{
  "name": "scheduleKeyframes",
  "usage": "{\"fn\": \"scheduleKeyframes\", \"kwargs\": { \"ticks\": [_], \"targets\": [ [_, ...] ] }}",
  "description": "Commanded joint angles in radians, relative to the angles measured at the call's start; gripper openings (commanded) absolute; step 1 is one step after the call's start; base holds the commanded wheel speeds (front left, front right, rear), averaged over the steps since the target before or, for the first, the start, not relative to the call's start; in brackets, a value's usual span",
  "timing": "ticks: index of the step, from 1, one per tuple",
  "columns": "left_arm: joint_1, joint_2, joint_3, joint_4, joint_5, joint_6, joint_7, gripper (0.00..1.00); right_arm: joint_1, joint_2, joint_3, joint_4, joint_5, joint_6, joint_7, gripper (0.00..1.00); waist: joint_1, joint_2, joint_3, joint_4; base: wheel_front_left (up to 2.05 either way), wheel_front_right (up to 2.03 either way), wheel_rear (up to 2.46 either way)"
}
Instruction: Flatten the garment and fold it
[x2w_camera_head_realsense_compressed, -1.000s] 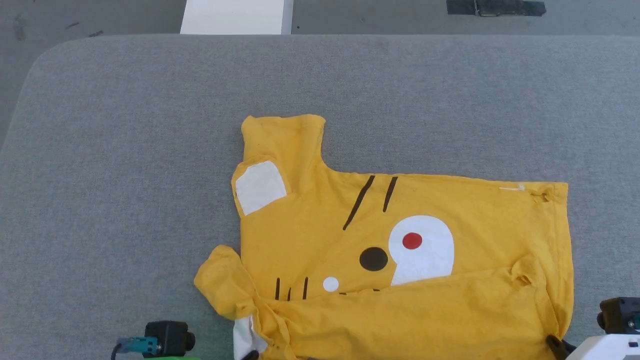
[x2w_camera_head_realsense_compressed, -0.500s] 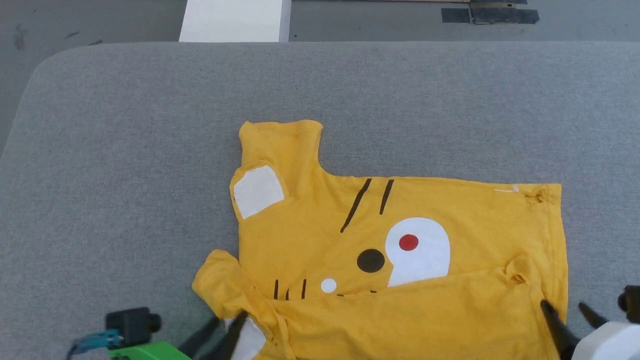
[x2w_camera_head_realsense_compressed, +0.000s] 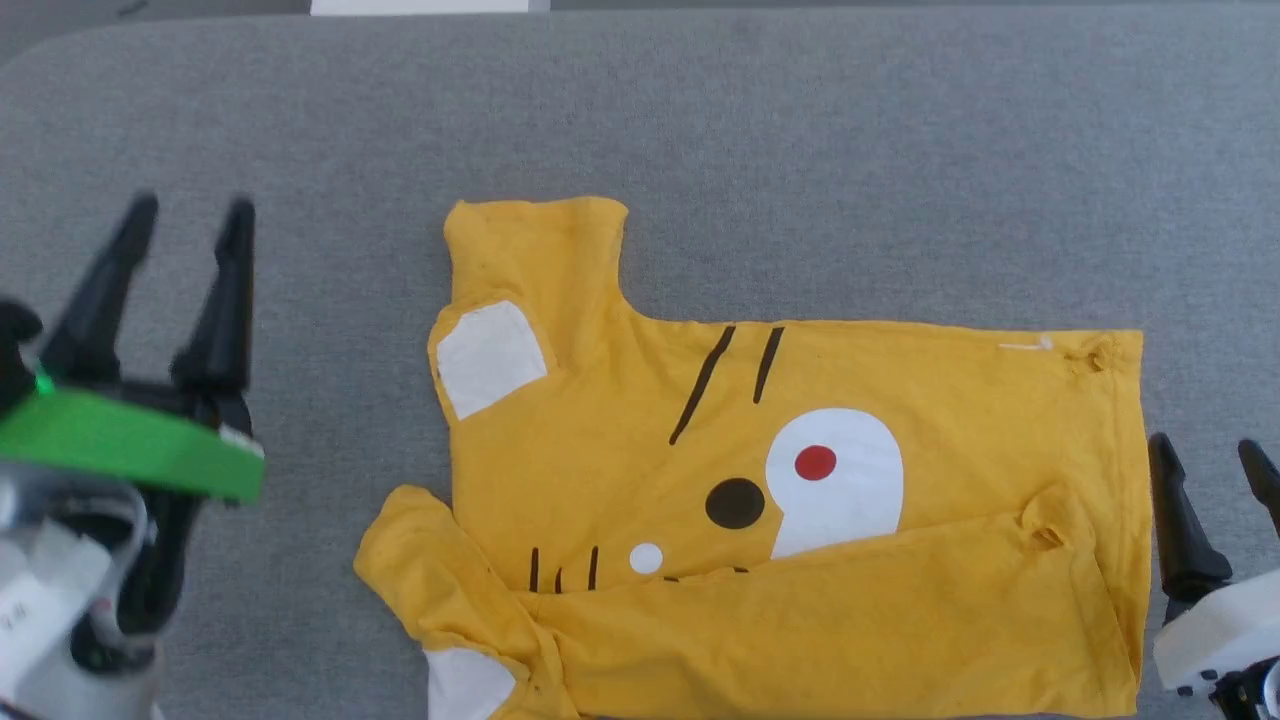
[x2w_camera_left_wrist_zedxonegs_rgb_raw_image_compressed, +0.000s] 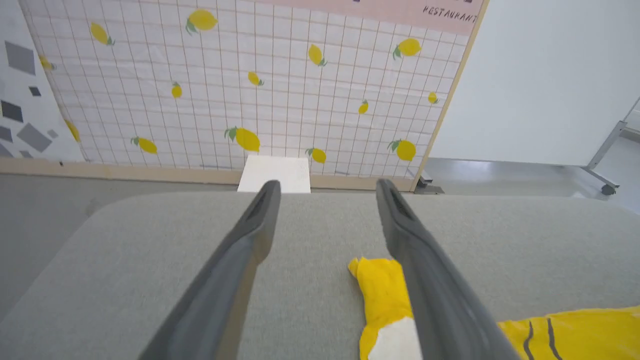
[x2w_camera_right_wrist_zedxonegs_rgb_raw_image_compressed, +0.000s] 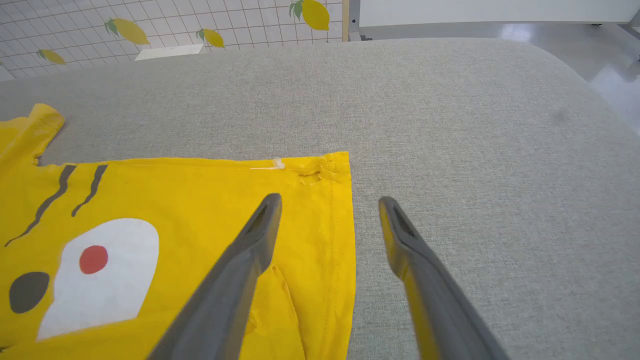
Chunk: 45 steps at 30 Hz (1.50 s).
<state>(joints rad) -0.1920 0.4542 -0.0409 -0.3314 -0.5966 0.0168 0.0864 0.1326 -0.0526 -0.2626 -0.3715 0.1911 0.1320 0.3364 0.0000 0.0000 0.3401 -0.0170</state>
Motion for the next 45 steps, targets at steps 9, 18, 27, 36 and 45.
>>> {"fn": "scheduleKeyframes", "kwargs": {
  "ticks": [9, 18, 27, 36, 45],
  "targets": [
    [-0.451, 0.128, -0.132, 0.266, -0.014, -0.128, 0.185, 1.0, -0.076, 0.002, 0.037, 0.0, -0.013, -0.001, -0.053, 1.0, 0.0, 0.0, 0.155, -0.038, 0.0, 0.0, 0.0],
    [-0.622, 0.167, -0.32, 0.408, -0.119, -0.147, 0.341, 1.0, -0.109, 0.002, 0.051, -0.015, -0.021, -0.001, -0.058, 1.0, 0.0, 0.0, 0.242, -0.064, 0.0, 0.0, 0.0],
    [-0.624, 0.217, -0.386, 0.489, -0.268, -0.144, 0.533, 1.0, -0.116, 0.002, 0.048, -0.014, -0.018, -0.001, -0.053, 1.0, 0.0, 0.0, 0.276, -0.08, 0.0, 0.0, 0.0],
    [-0.594, 0.234, -0.407, 0.443, -0.34, -0.13, 0.637, 0.0, -0.13, 0.002, 0.049, -0.016, -0.021, -0.001, -0.047, 1.0, 0.0, 0.0, 0.297, -0.079, 0.0, 0.0, 0.0],
    [-0.598, 0.216, -0.393, 0.429, -0.371, -0.141, 0.556, 0.0, -0.156, 0.002, 0.05, -0.032, -0.045, -0.001, -0.041, 1.0, 0.0, 0.0, 0.275, -0.068, 0.0, 0.0, 0.0]
  ]
}}
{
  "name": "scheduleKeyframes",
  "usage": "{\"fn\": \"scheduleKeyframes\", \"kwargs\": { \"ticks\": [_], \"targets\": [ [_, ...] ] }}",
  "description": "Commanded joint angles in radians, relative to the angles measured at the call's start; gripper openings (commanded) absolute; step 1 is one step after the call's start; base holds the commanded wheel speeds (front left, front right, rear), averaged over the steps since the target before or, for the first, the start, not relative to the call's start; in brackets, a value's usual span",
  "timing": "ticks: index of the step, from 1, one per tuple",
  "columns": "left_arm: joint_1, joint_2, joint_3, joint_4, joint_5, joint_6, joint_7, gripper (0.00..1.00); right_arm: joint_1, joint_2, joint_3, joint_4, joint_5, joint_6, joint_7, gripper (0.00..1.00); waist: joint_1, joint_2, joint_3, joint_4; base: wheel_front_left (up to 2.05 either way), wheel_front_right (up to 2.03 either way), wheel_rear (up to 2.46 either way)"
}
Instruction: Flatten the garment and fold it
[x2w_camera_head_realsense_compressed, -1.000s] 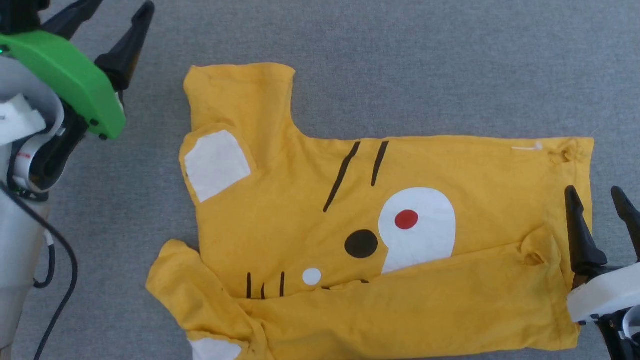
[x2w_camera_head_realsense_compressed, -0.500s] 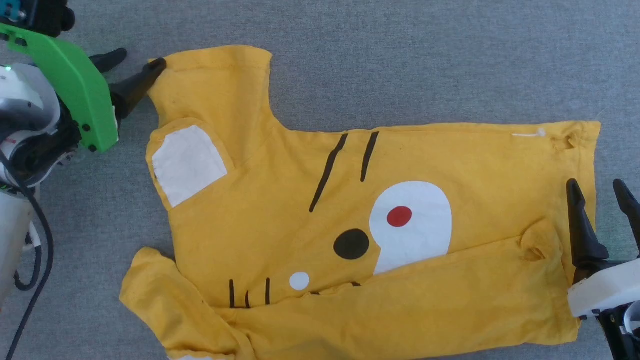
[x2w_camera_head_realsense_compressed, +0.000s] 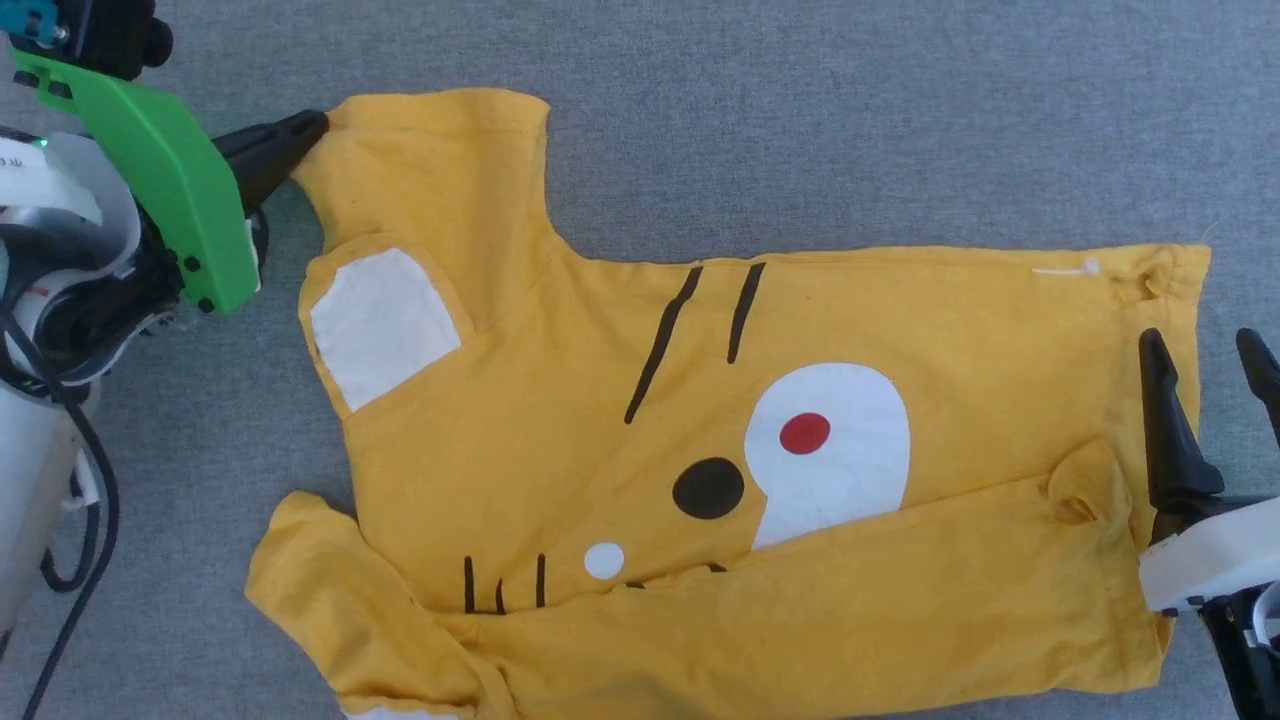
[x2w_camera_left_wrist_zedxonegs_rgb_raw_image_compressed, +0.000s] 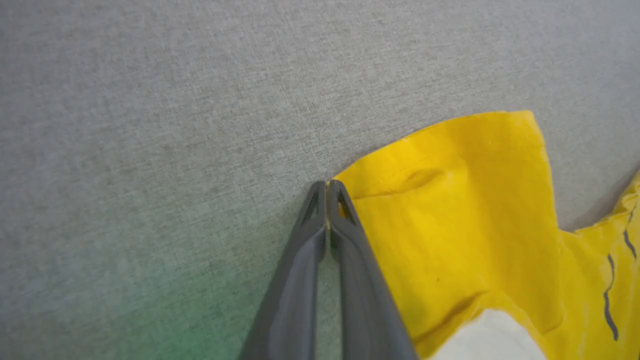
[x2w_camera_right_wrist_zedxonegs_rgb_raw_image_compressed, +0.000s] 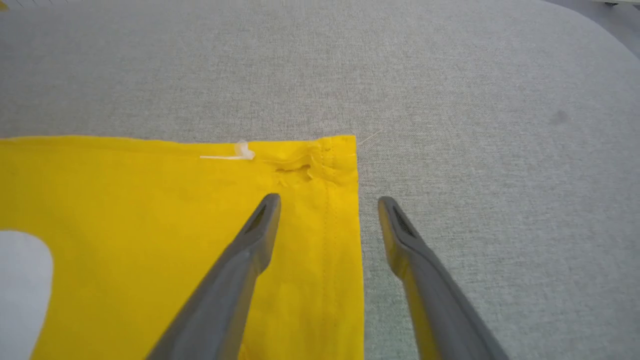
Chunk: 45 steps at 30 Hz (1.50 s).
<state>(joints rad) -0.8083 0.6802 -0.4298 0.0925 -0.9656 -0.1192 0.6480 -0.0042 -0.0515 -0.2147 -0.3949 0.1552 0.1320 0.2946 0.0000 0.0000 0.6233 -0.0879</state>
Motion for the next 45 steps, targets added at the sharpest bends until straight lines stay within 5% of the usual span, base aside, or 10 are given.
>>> {"fn": "scheduleKeyframes", "kwargs": {
  "ticks": [1, 10, 21, 30, 31, 32, 45],
  "targets": [
    [0.016, -0.014, 0.001, 0.005, -0.004, -0.006, -0.028, 0.0, -0.024, 0.001, 0.002, -0.013, -0.015, -0.001, 0.003, 1.0, 0.0, 0.0, -0.015, 0.004, 0.0, 0.0, 0.0],
    [0.028, -0.012, 0.018, -0.021, -0.038, -0.01, -0.136, 0.0, -0.11, 0.001, -0.014, -0.062, -0.079, -0.001, 0.097, 1.0, 0.0, 0.0, -0.056, 0.013, 0.0, 0.0, 0.0],
    [0.022, 0.007, 0.007, -0.041, -0.051, -0.011, -0.157, 0.0, -0.203, -0.066, -0.021, 0.019, 0.008, -0.001, 0.33, 1.0, 0.0, 0.0, -0.018, 0.024, 0.0, 0.0, 0.0],
    [0.006, 0.011, -0.011, -0.036, -0.054, -0.011, -0.158, 0.0, -0.236, -0.078, -0.005, 0.1, 0.018, -0.001, 0.363, 1.0, 0.0, 0.0, -0.002, 0.029, 0.0, 0.0, 0.0],
    [0.005, 0.011, -0.013, -0.035, -0.055, -0.011, -0.158, 0.0, -0.234, -0.08, 0.002, 0.105, 0.024, -0.001, 0.372, 0.16, 0.0, 0.0, -0.002, 0.029, 0.0, 0.0, 0.0],
    [0.005, 0.012, -0.014, -0.034, -0.056, -0.011, -0.159, 0.0, -0.235, -0.081, 0.003, 0.107, 0.03, -0.001, 0.374, 0.0, 0.0, 0.0, -0.003, 0.029, 0.0, 0.0, 0.0],
    [0.135, 0.059, 0.002, -0.145, -0.1, -0.011, -0.353, 0.0, -0.199, -0.101, -0.002, 0.07, 0.037, -0.001, 0.265, 0.0, 0.0, 0.0, -0.117, 0.033, 0.0, 0.0, 0.0]
  ]
}}
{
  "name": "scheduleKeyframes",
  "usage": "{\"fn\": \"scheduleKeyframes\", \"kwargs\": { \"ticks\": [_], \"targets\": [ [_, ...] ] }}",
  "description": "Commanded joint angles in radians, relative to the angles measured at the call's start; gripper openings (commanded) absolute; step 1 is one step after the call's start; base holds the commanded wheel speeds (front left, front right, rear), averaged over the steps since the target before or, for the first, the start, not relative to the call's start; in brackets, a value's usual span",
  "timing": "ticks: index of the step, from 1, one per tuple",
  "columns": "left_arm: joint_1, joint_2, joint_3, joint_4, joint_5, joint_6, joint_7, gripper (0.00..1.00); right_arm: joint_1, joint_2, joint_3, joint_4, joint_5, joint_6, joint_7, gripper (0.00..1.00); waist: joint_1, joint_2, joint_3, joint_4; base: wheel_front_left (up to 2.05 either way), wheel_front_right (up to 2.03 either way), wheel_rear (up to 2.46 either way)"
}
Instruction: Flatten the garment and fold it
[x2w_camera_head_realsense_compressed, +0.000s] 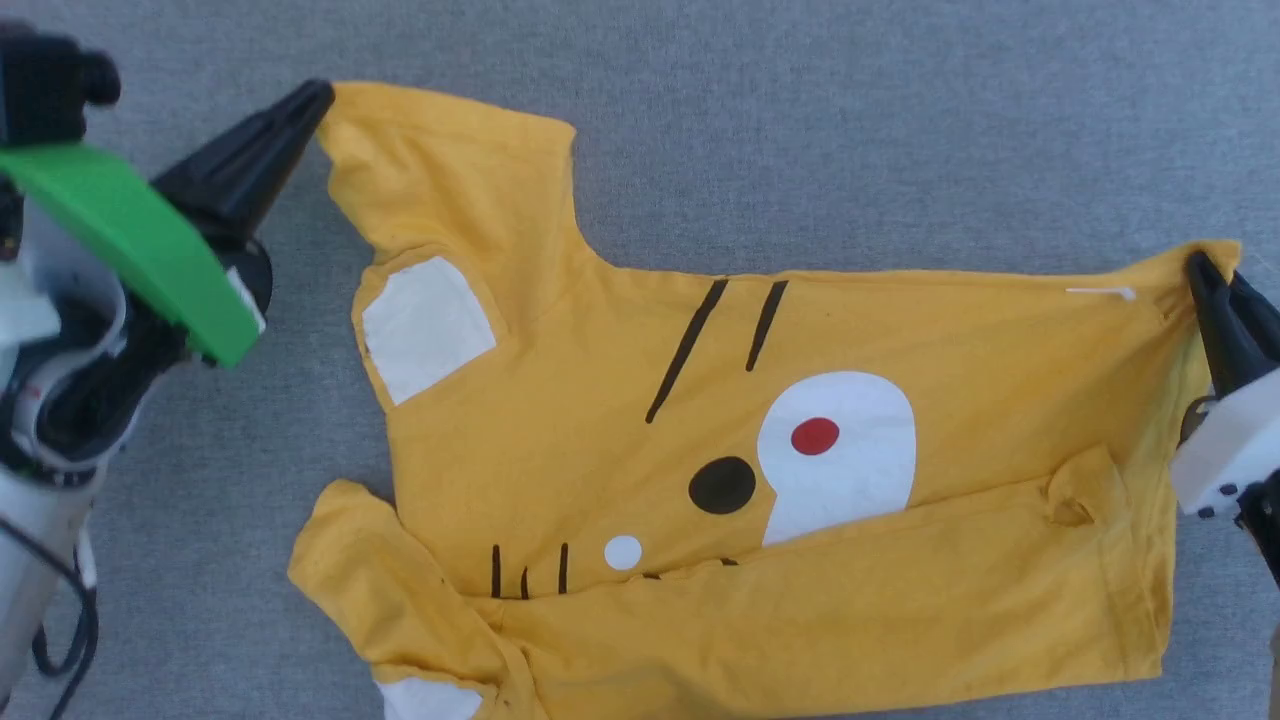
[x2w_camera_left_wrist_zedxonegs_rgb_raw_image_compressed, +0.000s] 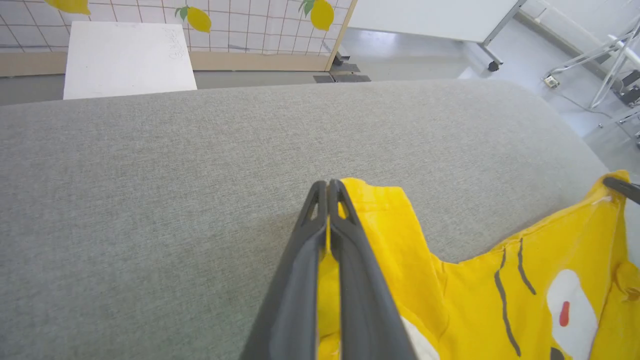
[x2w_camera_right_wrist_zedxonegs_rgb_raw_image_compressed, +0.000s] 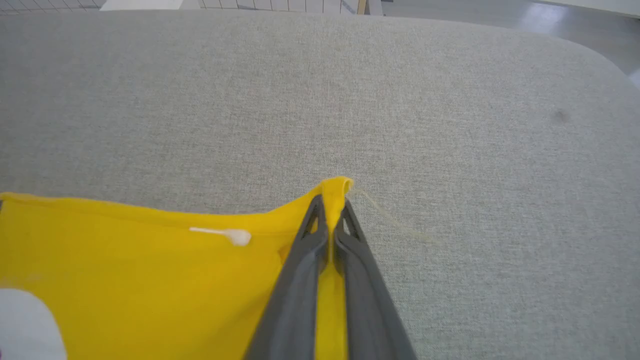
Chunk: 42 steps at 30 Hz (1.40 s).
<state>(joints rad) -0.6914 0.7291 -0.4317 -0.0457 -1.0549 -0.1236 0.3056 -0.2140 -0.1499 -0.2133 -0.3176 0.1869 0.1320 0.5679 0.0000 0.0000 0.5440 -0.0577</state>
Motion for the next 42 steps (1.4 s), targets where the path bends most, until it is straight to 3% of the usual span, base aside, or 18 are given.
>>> {"fn": "scheduleKeyframes", "kwargs": {
  "ticks": [1, 9, 16, 22, 26, 34, 42],
  "targets": [
    [0.041, 0.017, 0.01, -0.022, -0.014, -0.007, -0.031, 0.0, 0.021, 0.0, -0.005, -0.01, 0.008, -0.001, -0.016, 0.0, 0.0, 0.0, -0.051, 0.004, 0.0, 0.0, 0.0],
    [0.322, 0.066, 0.051, -0.205, -0.037, 0.013, -0.173, 0.0, 0.148, 0.023, -0.031, -0.041, 0.027, -0.001, -0.074, 0.0, 0.0, 0.0, -0.165, 0.028, 0.0, 0.0, 0.0],
    [0.575, 0.11, 0.057, -0.341, -0.05, 0.087, -0.225, 0.0, 0.267, 0.053, -0.065, -0.051, 0.057, -0.001, -0.095, 0.0, 0.0, 0.0, -0.22, 0.044, 0.0, 0.0, 0.0],
    [0.796, 0.116, 0.092, -0.403, -0.117, 0.14, -0.301, 0.0, 0.347, 0.067, -0.087, -0.033, 0.078, -0.001, -0.121, 0.0, 0.0, 0.0, -0.251, 0.042, 0.0, 0.0, 0.0],
    [0.922, 0.109, 0.111, -0.43, -0.174, 0.143, -0.347, 0.0, 0.392, 0.078, -0.096, -0.01, 0.085, -0.001, -0.137, 0.0, 0.0, 0.0, -0.262, 0.041, 0.0, 0.0, 0.0],
    [1.039, 0.104, 0.068, -0.424, -0.24, 0.142, -0.323, 0.0, 0.447, 0.092, -0.079, 0.039, 0.101, -0.001, -0.129, 0.0, 0.0, 0.0, -0.276, 0.03, 0.0, 0.0, 0.0],
    [1.009, 0.061, -0.007, -0.351, -0.241, 0.161, -0.263, 0.0, 0.444, 0.091, -0.06, 0.084, 0.048, -0.001, -0.133, 0.0, 0.0, 0.0, -0.296, 0.019, 0.0, 0.0, 0.0]
  ]
}}
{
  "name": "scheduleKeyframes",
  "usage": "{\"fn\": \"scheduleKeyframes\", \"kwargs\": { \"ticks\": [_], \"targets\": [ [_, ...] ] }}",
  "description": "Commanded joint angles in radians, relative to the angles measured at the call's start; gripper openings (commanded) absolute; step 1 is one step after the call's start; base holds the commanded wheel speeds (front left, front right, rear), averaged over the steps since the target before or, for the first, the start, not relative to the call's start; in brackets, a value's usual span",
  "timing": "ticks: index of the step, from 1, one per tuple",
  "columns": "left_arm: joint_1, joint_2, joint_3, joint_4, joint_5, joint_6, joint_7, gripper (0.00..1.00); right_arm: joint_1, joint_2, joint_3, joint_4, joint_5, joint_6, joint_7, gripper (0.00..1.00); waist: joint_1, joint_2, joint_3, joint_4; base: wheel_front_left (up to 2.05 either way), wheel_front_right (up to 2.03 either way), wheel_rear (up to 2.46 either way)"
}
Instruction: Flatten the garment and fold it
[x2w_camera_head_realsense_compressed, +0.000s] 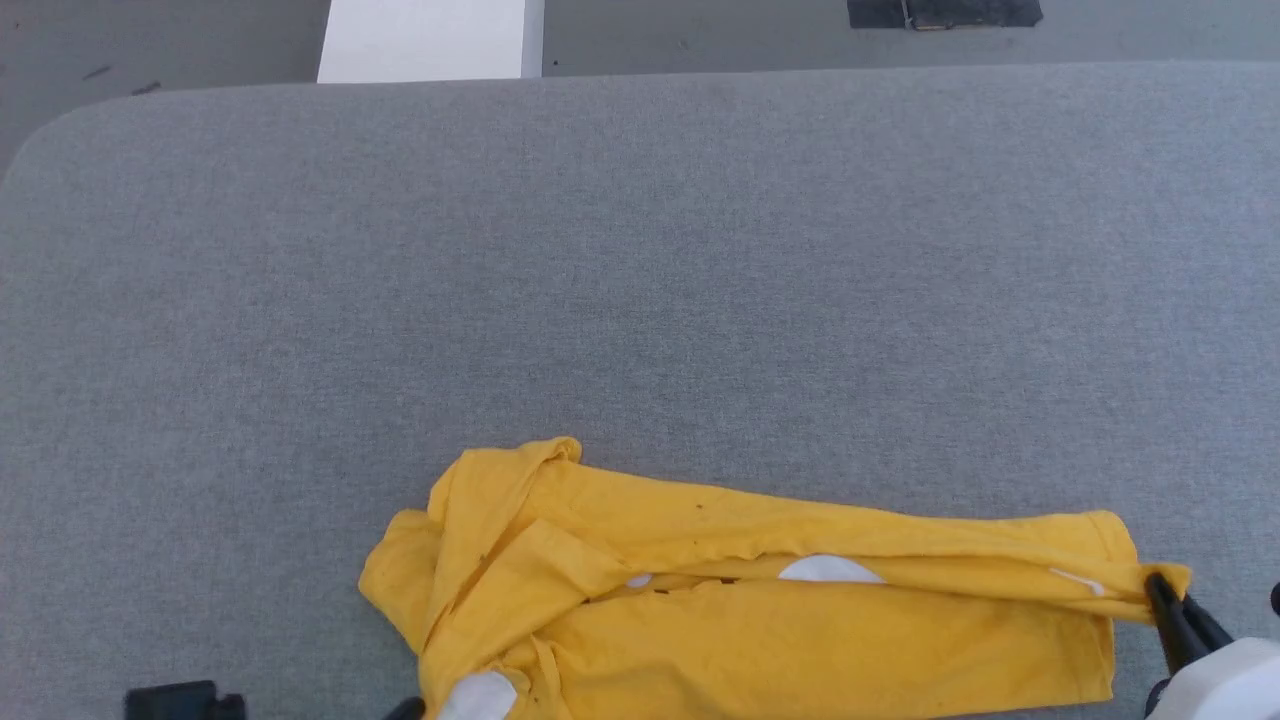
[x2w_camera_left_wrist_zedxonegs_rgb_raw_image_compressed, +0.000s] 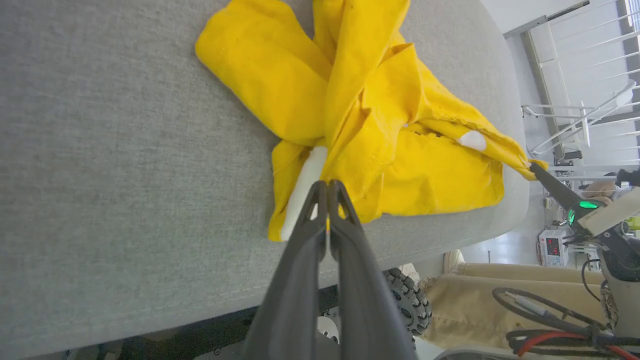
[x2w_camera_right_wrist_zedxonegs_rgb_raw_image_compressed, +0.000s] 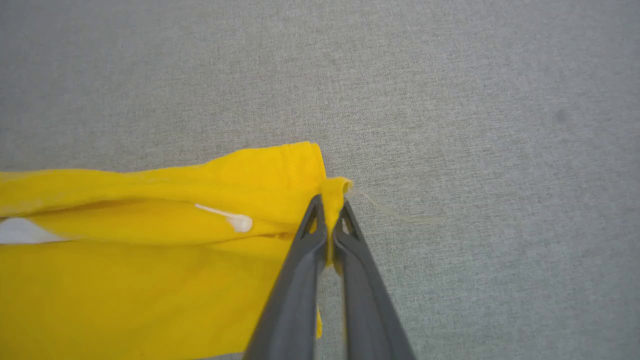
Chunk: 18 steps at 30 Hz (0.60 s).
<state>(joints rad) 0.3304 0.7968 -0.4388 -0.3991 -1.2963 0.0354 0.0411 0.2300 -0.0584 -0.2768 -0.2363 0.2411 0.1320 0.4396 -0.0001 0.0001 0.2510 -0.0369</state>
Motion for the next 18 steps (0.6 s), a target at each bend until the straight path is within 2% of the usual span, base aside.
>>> {"fn": "scheduleKeyframes", "kwargs": {
  "ticks": [1, 2, 3, 4, 5, 6, 7, 8, 9, 10, 16, 18],
  "targets": [
    [-0.027, -0.02, -0.013, 0.019, 0.002, -0.001, 0.01, 0.0, -0.005, 0.0, 0.01, 0.013, -0.011, -0.001, -0.009, 0.0, 0.0001, -0.0001, -0.006, -0.003, 0.0, 0.0, 0.0],
    [-0.041, -0.032, -0.022, 0.032, 0.004, -0.003, 0.015, 0.0, -0.012, 0.0, 0.014, 0.021, -0.013, -0.001, -0.014, 0.0, 0.0001, -0.0001, -0.008, -0.003, 0.0, 0.0, 0.0],
    [-0.06, -0.048, -0.03, 0.049, 0.007, -0.004, 0.018, 0.0, -0.02, 0.001, 0.019, 0.032, -0.016, -0.001, -0.019, 0.31, 0.0001, -0.0001, -0.011, -0.002, 0.0, 0.0, 0.0],
    [-0.074, -0.059, -0.037, 0.064, 0.01, -0.004, 0.021, 0.0, -0.026, 0.001, 0.023, 0.041, -0.019, -0.001, -0.023, 0.78, 0.0001, -0.0001, -0.013, -0.002, 0.0, 0.0, 0.0],
    [-0.09, -0.072, -0.045, 0.082, 0.013, -0.005, 0.026, 0.0, -0.034, 0.001, 0.026, 0.051, -0.022, -0.001, -0.029, 1.0, 0.0001, -0.0001, -0.015, -0.001, 0.0, 0.0, 0.0],
    [-0.105, -0.082, -0.046, 0.097, 0.019, -0.004, 0.022, 0.0, -0.041, 0.002, 0.027, 0.06, -0.023, -0.001, -0.033, 1.0, 0.0001, -0.0001, -0.017, -0.001, 0.0, 0.0, 0.0],
    [-0.122, -0.096, -0.044, 0.117, 0.027, -0.003, 0.012, 0.06, -0.048, 0.002, 0.03, 0.07, -0.026, -0.001, -0.039, 1.0, 0.0001, -0.0001, -0.018, 0.0, 0.0, 0.0, 0.0],
    [-0.134, -0.107, -0.045, 0.131, 0.03, -0.004, 0.007, 0.17, -0.053, 0.002, 0.035, 0.078, -0.029, -0.001, -0.043, 1.0, 0.0001, -0.0001, -0.019, 0.0, 0.0, 0.0, 0.0],
    [-0.147, -0.116, -0.045, 0.147, 0.039, -0.003, 0.0, 0.47, -0.058, 0.003, 0.04, 0.087, -0.031, -0.001, -0.047, 1.0, 0.0001, -0.0001, -0.02, 0.001, 0.0, 0.0, 0.0],
    [-0.158, -0.123, -0.044, 0.159, 0.047, -0.003, -0.008, 1.0, -0.063, 0.003, 0.043, 0.093, -0.031, -0.001, -0.05, 1.0, 0.0001, -0.0001, -0.021, 0.001, 0.0, 0.0, 0.0],
    [-0.193, -0.148, -0.031, 0.179, 0.089, 0.003, -0.059, 1.0, -0.076, 0.003, 0.053, 0.081, -0.008, -0.001, -0.049, 1.0, 0.0001, -0.0001, -0.03, 0.006, 0.0, 0.0, 0.0],
    [-0.198, -0.152, -0.003, 0.164, 0.116, 0.015, -0.11, 1.0, -0.073, 0.003, 0.042, 0.058, 0.004, -0.001, -0.043, 1.0, 0.0001, -0.0001, -0.034, 0.008, 0.0, 0.0, 0.0]
  ]
}}
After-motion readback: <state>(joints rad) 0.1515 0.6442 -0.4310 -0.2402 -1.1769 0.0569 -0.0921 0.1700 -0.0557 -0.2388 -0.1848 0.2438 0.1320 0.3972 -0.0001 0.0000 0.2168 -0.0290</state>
